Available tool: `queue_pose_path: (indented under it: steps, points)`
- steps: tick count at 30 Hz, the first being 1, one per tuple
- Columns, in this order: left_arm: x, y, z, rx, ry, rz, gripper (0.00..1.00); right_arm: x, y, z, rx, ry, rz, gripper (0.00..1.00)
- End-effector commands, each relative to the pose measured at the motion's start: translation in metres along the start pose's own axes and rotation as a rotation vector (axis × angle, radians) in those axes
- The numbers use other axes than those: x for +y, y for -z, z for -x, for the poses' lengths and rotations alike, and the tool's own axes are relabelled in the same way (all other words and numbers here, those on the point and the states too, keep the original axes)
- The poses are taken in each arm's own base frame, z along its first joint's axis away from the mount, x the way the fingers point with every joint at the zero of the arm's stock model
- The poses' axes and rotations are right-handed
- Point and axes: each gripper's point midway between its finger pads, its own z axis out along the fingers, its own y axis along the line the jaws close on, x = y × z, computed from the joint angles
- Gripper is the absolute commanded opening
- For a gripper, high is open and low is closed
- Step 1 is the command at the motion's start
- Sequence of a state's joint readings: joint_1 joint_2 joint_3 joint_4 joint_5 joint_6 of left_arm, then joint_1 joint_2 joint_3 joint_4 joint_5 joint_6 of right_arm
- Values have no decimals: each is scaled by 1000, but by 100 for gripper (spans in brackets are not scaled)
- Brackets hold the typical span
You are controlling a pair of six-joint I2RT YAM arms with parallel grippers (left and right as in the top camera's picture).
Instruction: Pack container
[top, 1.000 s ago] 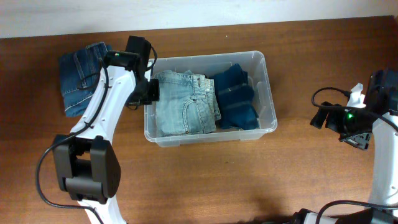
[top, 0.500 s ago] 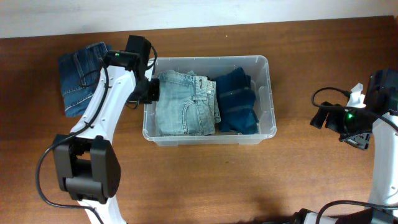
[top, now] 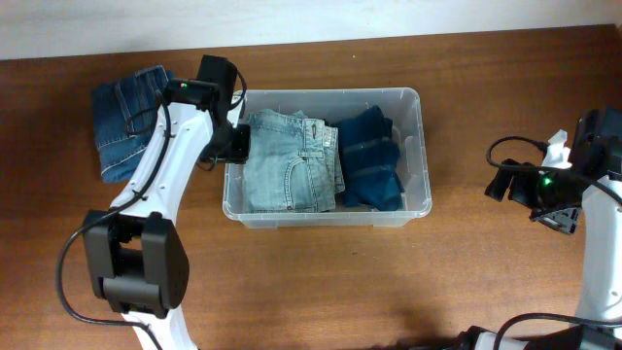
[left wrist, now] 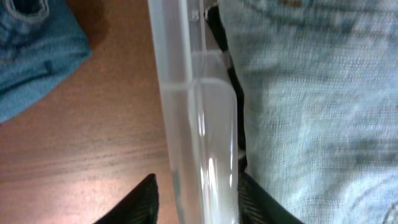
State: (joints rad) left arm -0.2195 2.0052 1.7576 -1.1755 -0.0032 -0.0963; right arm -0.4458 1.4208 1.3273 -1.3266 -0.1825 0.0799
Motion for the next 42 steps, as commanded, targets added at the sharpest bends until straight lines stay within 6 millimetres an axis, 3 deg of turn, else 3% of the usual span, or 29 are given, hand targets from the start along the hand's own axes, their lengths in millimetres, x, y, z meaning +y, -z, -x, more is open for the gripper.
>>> queue_pose_path:
  steps: [1,7,8,10,15,16,17,18,26,32,42]
  points:
    - [-1,16,13,-35,-18,-4,44,-2,0,0,-1,-12,-4,98]
    - [-3,76,37,-141,-18,-12,55,-2,0,0,-1,-12,-4,98]
    - [-3,99,47,-196,-15,-16,73,-2,0,0,-1,-12,-4,98]
    - [1,119,55,-247,-5,-18,99,-2,0,0,-1,-12,-4,98]
    - [39,148,72,-350,72,23,99,-2,0,0,-1,-12,-4,98]
    - [66,151,76,-371,125,41,99,-2,0,0,-1,-12,-4,98]
    - [80,152,77,-377,154,51,99,-2,0,0,-1,-12,-4,98]
    - [110,152,76,-385,218,71,99,-2,0,0,-1,-12,-4,99]
    - [227,153,68,-451,476,144,99,-2,0,0,-1,-12,-4,98]
    - [259,141,66,-461,536,104,99,-2,0,0,-1,-12,-3,99]
    - [269,62,70,-315,554,80,99,-2,0,0,-1,-12,-4,98]
